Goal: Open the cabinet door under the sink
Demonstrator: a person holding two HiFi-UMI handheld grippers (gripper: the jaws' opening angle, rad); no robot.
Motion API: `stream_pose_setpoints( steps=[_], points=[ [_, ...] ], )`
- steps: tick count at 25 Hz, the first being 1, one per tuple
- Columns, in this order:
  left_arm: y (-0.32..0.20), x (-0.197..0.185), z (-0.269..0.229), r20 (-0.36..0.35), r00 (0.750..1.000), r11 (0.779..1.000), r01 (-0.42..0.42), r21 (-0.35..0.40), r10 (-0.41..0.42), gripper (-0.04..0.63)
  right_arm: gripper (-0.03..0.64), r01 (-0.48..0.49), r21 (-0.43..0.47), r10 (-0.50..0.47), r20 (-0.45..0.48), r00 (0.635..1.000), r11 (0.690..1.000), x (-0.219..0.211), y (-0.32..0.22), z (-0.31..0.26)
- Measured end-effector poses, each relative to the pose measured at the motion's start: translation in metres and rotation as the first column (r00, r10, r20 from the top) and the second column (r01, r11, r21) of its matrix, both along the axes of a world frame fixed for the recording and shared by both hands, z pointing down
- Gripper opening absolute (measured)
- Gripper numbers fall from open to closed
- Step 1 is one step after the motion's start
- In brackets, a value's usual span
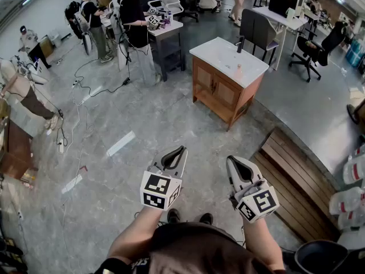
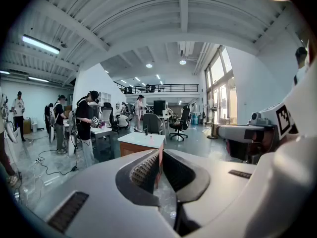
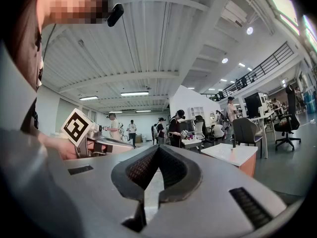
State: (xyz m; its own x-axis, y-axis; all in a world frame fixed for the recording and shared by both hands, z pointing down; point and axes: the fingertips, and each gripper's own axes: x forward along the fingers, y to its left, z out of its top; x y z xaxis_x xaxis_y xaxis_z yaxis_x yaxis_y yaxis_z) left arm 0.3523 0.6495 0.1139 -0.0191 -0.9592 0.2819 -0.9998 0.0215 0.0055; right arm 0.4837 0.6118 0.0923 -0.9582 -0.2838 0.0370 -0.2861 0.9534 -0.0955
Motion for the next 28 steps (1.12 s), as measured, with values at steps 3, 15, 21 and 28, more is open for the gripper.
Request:
stream_pose_setpoints(
  steps=[3,15,21,28],
  points=[
    [-0.005,0.014,-0.006,-0.005,1.0,1.0,0.001,0.01,-0.001,0.035,0.011,0.004,0.0,-0.004,0.0,1.0,1.0,0.011,-0.005,-0.003],
    [-0.015,0.067,-0.003,0.04,0.999,1.0,-0.009,0.024,0.008,0.034,0.012,0.049,-0.002,-0.049,0.007,0.999,0.999,0.058,-0.013,0.004],
    [-0.023,0.044,0.001,0.031,0.999,1.0,0.01,0.016,-0.011,0.032,0.012,0.067,-0.054,-0.066,0.025,0.998,0.996,0.04,-0.024,0.015],
    [-0.08,-0.02,0.022,0.011,1.0,1.0,0.011,0.008,-0.011,0.031,0.014,0.062,-0.088,-0.063,-0.009,0.998,0.994,-0.018,-0.076,0.035]
  ],
)
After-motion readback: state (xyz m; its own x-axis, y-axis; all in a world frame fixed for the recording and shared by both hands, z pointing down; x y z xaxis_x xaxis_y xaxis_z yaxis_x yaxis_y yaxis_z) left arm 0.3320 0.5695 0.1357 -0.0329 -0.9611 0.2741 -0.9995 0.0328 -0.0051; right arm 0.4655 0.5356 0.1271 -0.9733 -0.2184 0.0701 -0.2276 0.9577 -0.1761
